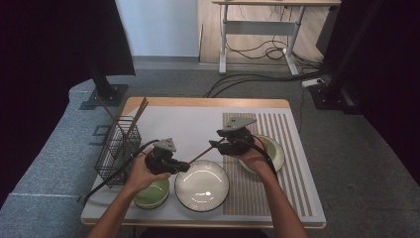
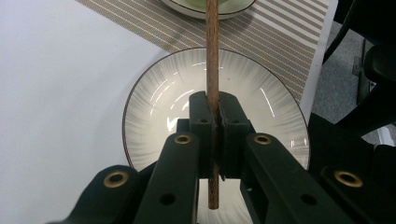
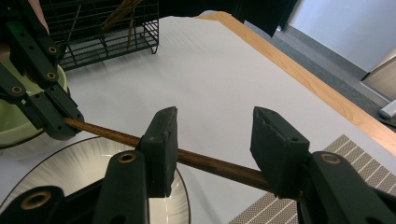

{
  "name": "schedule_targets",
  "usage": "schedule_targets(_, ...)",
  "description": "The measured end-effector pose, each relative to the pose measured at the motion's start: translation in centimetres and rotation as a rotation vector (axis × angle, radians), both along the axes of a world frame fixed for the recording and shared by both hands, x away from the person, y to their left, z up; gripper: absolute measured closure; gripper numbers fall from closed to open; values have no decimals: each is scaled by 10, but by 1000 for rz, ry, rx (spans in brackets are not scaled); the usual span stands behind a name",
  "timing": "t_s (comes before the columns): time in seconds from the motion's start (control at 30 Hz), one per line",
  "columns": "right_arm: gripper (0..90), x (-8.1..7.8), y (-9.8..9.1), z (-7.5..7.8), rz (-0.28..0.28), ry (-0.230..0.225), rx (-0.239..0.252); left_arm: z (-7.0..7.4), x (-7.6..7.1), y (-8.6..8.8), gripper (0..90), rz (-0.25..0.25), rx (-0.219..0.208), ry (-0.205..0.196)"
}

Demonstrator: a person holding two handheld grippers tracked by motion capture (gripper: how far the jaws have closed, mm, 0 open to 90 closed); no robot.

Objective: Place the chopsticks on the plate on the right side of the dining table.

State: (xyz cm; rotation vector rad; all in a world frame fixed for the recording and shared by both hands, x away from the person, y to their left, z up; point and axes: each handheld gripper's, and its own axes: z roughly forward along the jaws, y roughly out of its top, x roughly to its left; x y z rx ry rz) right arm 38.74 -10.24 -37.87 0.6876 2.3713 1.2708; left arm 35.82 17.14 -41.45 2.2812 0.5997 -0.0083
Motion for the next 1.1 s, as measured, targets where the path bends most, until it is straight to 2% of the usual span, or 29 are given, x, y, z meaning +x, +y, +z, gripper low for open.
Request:
schedule_targets(0.17, 514, 2, -6, 1, -1, 5, 16, 1, 0, 1, 864, -7, 6, -2)
schedule_targets(0.47, 501, 1, -13, 1, 57, 13, 25, 2, -1, 3, 864, -37, 13, -3)
schedule_targets(0.8, 487, 1, -12, -5, 115, 26, -43, -1, -1, 6, 864, -50, 21, 8)
schedule_targets(1.1, 477, -1, -10, -11, 149, 10, -120, -2, 5, 12, 864, -64, -18, 53)
